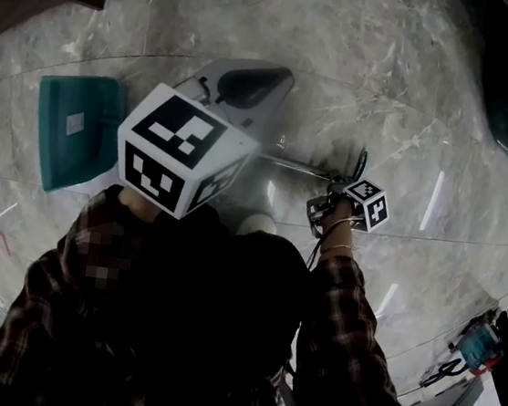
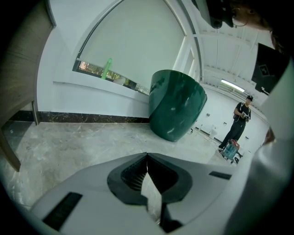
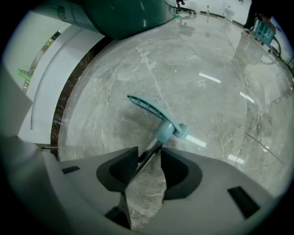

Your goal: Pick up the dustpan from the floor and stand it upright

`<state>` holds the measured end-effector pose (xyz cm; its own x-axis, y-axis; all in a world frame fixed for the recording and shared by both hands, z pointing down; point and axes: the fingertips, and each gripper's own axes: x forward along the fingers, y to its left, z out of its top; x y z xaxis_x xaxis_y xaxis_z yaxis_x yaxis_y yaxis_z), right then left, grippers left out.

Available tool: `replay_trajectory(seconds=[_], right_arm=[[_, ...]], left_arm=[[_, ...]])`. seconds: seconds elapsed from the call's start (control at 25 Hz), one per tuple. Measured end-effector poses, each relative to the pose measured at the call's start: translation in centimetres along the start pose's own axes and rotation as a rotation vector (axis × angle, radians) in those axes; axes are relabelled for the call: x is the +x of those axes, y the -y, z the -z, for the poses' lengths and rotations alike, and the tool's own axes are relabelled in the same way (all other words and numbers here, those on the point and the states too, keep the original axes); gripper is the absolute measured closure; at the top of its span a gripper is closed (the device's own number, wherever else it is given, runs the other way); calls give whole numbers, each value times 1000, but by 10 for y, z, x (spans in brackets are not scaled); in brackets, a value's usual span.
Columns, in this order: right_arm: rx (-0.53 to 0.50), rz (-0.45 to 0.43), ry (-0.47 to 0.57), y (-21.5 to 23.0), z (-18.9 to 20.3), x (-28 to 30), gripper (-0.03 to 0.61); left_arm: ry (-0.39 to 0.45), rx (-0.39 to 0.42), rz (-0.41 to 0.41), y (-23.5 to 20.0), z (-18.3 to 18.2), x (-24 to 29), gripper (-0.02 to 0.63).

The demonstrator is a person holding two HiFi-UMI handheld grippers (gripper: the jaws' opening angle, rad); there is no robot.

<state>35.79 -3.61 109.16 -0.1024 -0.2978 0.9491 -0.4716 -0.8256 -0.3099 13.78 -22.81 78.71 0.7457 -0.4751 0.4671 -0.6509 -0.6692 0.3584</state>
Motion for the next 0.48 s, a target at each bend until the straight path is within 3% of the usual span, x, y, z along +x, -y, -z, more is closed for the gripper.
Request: replay_trajectory(seconds=[0.24, 0.48], right_arm=[[39, 17, -10, 3, 1, 5, 433], [143, -57, 72, -12, -4, -13, 450]], left_arm=[[-5, -5, -10, -5, 3, 2, 601], [-6, -12, -21, -4, -4, -4, 601]])
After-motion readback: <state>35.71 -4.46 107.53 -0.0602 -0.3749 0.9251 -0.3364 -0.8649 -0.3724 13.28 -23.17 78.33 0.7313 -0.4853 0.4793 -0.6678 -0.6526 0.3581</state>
